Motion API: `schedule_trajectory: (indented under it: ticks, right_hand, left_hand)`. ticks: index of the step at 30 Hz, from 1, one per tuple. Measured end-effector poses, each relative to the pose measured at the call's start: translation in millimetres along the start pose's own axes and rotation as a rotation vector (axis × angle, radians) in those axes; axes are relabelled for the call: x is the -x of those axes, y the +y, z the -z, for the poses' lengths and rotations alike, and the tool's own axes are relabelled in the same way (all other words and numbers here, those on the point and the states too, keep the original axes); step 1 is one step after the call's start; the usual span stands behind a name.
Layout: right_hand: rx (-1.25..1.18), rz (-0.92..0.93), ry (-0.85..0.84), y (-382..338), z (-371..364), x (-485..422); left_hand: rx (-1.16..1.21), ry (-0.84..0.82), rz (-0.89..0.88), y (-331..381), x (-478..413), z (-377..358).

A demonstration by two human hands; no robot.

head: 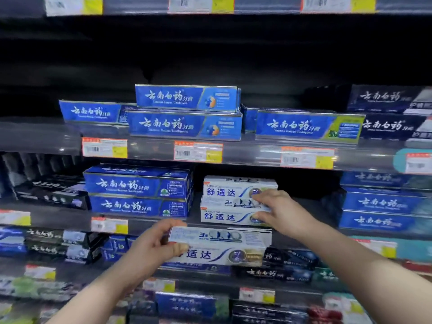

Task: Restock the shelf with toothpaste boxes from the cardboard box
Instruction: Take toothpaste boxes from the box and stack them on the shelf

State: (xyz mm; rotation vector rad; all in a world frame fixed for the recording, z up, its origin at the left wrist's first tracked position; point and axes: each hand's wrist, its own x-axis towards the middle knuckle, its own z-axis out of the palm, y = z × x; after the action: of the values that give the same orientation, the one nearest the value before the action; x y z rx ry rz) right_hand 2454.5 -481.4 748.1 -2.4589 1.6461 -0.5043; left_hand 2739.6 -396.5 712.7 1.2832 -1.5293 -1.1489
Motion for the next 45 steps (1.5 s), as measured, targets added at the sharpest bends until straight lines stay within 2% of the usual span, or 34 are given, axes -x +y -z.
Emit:
schedule_trajectory:
  ticks: [5,18,20,24,25,28,31,34,39,45]
  right_hand:
    - [0.001,-0.023,0.037,3,-3,-7]
    - [0.025,0.006,0.009,16,-14,-19]
    - [-0.008,-0.006,0.011,18,-11,-17]
    - [-0.15,0.028,0.159,25,8,-7]
    - [-0.237,0.018,0.155,24,16,-2]
    - [-0.496,-0.004,0.004,25,34,12]
    - [-0.495,0.05,-0.067,30,38,15]
    - [-0.509,0.027,0.019,34,35,10]
    - [-0.52,-0.003,0.068,33,25,-1]
    - [-0.503,-0.109,0.111,39,12,-12]
  left_hand:
    - [-0.03,-0.007,-0.031,-1,-14,-1]
    - [0.035,0.027,-0.034,-5,-30,-14]
    - [0.036,0.063,-0.046,-3,-31,-17]
    - [0.055,0.095,-0.072,5,-34,-23]
    - [0.051,0.101,-0.082,7,-36,-25]
    - [0.068,0.12,-0.115,22,-47,-33]
    - [0.072,0.127,-0.154,36,-62,-42]
    - [0.092,0.155,-0.172,47,-76,-48]
    - [0.026,0.318,-0.211,51,-92,-56]
    - [-0.048,0.397,-0.155,36,-98,-64]
